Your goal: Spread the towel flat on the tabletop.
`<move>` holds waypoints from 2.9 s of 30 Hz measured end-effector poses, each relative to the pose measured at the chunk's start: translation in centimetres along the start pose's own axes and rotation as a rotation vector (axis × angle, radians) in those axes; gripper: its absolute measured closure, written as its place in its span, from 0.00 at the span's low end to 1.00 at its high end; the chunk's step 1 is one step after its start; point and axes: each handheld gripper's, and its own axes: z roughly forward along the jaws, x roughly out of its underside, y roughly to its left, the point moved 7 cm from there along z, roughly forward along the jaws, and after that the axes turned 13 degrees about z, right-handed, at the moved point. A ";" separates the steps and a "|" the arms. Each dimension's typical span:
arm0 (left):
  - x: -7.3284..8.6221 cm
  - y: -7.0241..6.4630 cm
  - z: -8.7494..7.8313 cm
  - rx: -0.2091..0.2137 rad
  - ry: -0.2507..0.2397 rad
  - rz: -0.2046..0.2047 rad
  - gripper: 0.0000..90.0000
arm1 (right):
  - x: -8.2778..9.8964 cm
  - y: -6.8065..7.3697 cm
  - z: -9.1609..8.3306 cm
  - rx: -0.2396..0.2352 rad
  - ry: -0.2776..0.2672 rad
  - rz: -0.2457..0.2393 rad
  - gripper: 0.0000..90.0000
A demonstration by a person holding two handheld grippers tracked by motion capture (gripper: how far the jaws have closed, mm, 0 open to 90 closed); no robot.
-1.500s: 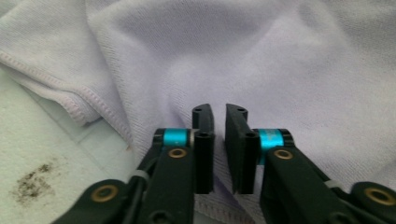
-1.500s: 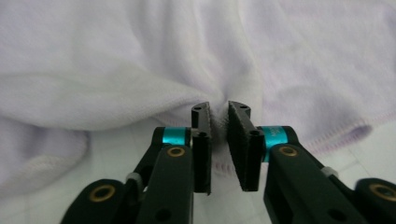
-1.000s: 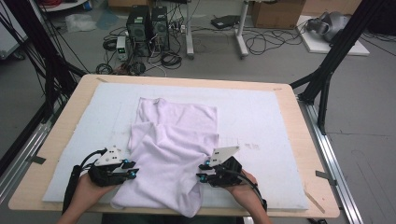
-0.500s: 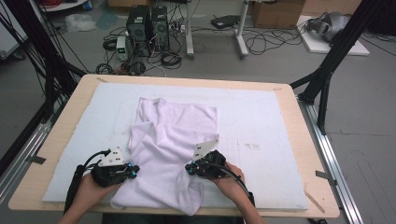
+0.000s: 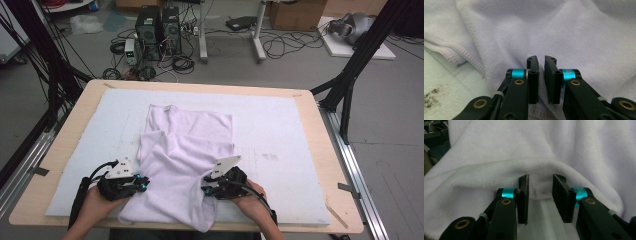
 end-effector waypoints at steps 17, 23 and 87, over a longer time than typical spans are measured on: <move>-0.4 0.3 -1.7 -0.028 -0.056 -0.003 0.94 | -2.1 0.4 -0.7 0.018 -0.003 -0.089 0.98; -0.2 0.2 -1.8 -0.031 -0.046 0.001 0.95 | -0.3 0.2 -3.9 0.023 -0.030 -0.047 0.98; -0.3 0.1 -2.2 0.008 -0.047 0.007 0.67 | 1.1 -0.5 -2.8 0.026 -0.053 -0.023 0.75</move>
